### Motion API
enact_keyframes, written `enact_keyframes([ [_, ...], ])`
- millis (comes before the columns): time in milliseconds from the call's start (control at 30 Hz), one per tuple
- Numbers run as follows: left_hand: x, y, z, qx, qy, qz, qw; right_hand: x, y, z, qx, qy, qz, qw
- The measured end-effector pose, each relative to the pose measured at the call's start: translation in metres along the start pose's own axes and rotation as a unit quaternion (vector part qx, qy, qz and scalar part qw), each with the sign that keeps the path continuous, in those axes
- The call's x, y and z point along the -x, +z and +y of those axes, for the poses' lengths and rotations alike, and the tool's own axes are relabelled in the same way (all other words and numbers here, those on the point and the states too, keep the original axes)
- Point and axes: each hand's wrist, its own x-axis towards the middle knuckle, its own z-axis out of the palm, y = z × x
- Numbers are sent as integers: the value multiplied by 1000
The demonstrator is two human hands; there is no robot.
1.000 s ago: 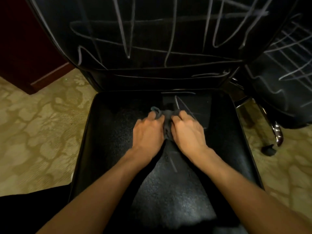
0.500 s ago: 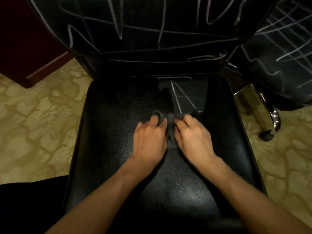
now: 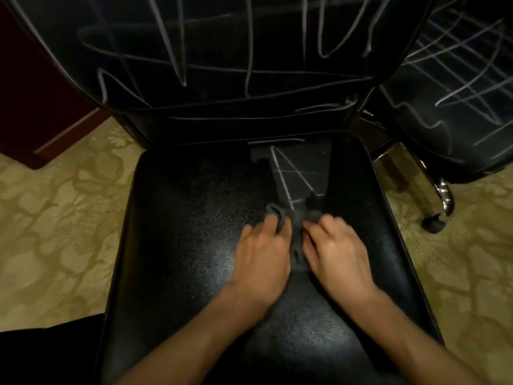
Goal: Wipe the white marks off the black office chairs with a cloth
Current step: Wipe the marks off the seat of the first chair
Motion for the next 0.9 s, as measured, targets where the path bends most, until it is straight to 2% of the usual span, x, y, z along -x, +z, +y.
enact_keyframes([
  [200, -97, -6, 13, -11, -7, -28, 1000, -64, 6, 30, 22, 105, 15, 994],
  [333, -54, -3, 8, -12, 56, -16, 998, -21, -3, 19, -1, 116, 21, 993],
  [467, -13, 6, -2, -1, 113, -19, 993, 10, -10, 15, -33, 82, 23, 996],
  [567, -62, 0, 17, -69, 115, -7, 991, -33, -5, 39, 11, 83, 33, 996],
  [733, -166, 3, 37, -74, 67, -8, 995, -112, 0, 90, 58, 182, 1, 982],
  [900, -147, 3, 40, -77, 76, -4, 994, -97, 5, 80, 13, 192, 9, 981],
])
